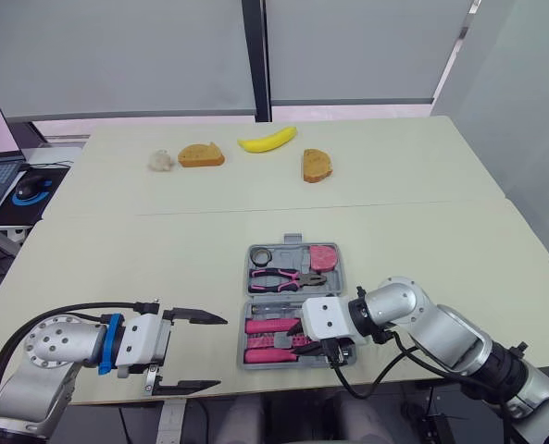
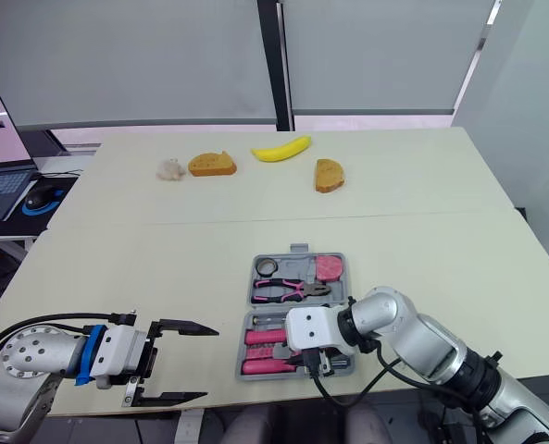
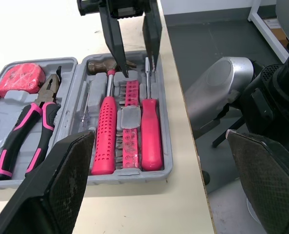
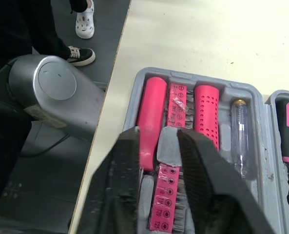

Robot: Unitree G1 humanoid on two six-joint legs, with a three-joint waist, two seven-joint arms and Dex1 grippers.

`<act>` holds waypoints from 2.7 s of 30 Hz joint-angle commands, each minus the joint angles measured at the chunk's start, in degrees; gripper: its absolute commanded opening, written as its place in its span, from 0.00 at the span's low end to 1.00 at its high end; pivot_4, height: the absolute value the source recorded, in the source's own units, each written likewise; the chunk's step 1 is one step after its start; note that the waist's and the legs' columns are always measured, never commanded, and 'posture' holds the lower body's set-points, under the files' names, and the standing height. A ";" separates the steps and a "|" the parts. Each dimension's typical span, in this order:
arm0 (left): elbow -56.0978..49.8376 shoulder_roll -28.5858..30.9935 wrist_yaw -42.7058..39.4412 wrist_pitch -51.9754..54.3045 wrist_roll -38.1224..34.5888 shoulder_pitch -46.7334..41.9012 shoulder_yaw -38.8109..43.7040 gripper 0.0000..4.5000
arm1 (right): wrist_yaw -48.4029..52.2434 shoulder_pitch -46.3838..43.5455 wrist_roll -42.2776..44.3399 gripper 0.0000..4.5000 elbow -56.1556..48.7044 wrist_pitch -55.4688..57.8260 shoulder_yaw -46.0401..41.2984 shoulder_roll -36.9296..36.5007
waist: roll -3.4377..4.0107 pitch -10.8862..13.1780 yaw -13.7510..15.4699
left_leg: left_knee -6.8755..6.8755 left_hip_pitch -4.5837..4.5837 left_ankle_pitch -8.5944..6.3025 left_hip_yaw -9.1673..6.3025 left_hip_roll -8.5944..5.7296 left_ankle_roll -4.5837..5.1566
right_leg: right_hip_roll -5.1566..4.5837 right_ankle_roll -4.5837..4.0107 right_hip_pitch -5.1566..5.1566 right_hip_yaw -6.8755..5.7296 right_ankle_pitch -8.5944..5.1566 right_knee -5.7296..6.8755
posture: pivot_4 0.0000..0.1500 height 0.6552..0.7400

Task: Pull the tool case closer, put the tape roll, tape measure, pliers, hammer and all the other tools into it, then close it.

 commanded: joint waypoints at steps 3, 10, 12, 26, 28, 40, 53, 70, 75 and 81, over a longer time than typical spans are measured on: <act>-1.57 -0.40 0.24 -0.12 -0.20 -0.40 -0.38 1.00 | 0.00 0.74 -1.89 0.01 1.40 -1.69 1.82 1.70 | 0.00 0.00 0.00 | 0.00 0.00 0.00 0.01 0.00 0.00 | 0.00 0.00 0.00 0.01 0.00 0.00 | 1.00 1.00; -1.89 -0.53 0.44 -0.03 -0.01 -0.26 -0.47 1.00 | -1.37 1.40 -5.38 0.01 7.13 -1.89 4.78 5.07 | 0.00 0.00 0.01 | 0.00 0.01 0.00 0.00 0.00 0.00 | 0.00 0.00 0.00 0.00 0.00 0.00 | 1.00 1.00; -2.06 -0.58 0.54 -0.02 0.05 -0.11 -0.46 1.00 | -1.62 1.72 -6.40 0.01 8.66 -1.87 5.23 5.45 | 0.00 0.00 0.02 | 0.00 0.01 0.00 0.00 -0.01 0.00 | 0.00 0.00 0.00 0.01 0.00 0.00 | 1.00 1.00; -2.86 0.27 3.57 5.44 -0.11 1.21 1.53 1.00 | 1.88 5.48 0.63 0.01 -1.05 -2.75 -1.05 4.56 | -0.01 -0.01 -0.01 | -0.01 0.06 0.00 0.00 0.02 0.00 | 0.05 0.00 0.04 0.04 0.00 0.01 | 1.00 1.00; -3.34 0.48 6.82 10.14 -0.07 0.30 1.89 1.00 | 1.39 7.34 3.13 0.01 -4.04 -2.73 -5.33 2.89 | -0.01 -0.01 0.20 | 0.00 0.06 0.00 -0.01 0.02 0.00 | 0.04 0.00 0.04 0.03 0.00 0.01 | 1.00 1.00; 8.30 -4.83 17.29 17.65 4.30 -10.93 -0.43 0.72 | -10.64 21.85 1.99 0.00 -1.50 -4.32 -27.88 -7.21 | -0.06 -0.04 1.21 | 0.01 0.07 0.00 0.01 0.00 -0.01 | 0.03 0.02 0.09 0.02 0.01 0.02 | 1.00 1.00; 29.77 -11.98 17.06 7.55 16.98 -24.57 -10.53 0.00 | -16.98 13.47 -8.65 0.00 17.36 -10.14 -22.06 -2.66 | -0.06 -0.04 1.13 | 0.03 0.05 0.01 0.10 -0.03 -0.01 | 0.04 0.03 0.05 0.07 0.02 0.04 | 1.00 1.00; 36.51 -16.26 17.56 4.31 22.26 -28.54 -14.62 0.00 | -11.82 8.95 -9.78 0.00 23.29 -14.90 -16.94 0.33 | -0.08 -0.05 0.83 | 0.05 0.04 0.01 0.08 -0.03 -0.01 | 0.05 0.03 0.04 0.06 0.02 0.08 | 1.00 1.00; 35.86 -17.83 18.50 4.28 22.40 -29.29 -14.50 0.00 | -11.45 7.56 -10.39 0.00 25.21 -17.38 -16.22 0.95 | -0.07 -0.05 0.81 | 0.06 0.05 0.01 0.08 -0.03 -0.02 | 0.05 0.03 0.05 0.06 0.02 0.08 | 1.00 1.00; 35.62 -18.47 19.01 3.08 23.04 -29.55 -14.74 0.00 | -10.44 6.77 -11.31 0.00 26.68 -20.16 -15.86 1.15 | -0.07 -0.05 0.80 | 0.07 0.05 0.02 0.08 -0.04 -0.02 | 0.05 0.02 0.04 0.06 0.02 0.11 | 1.00 1.00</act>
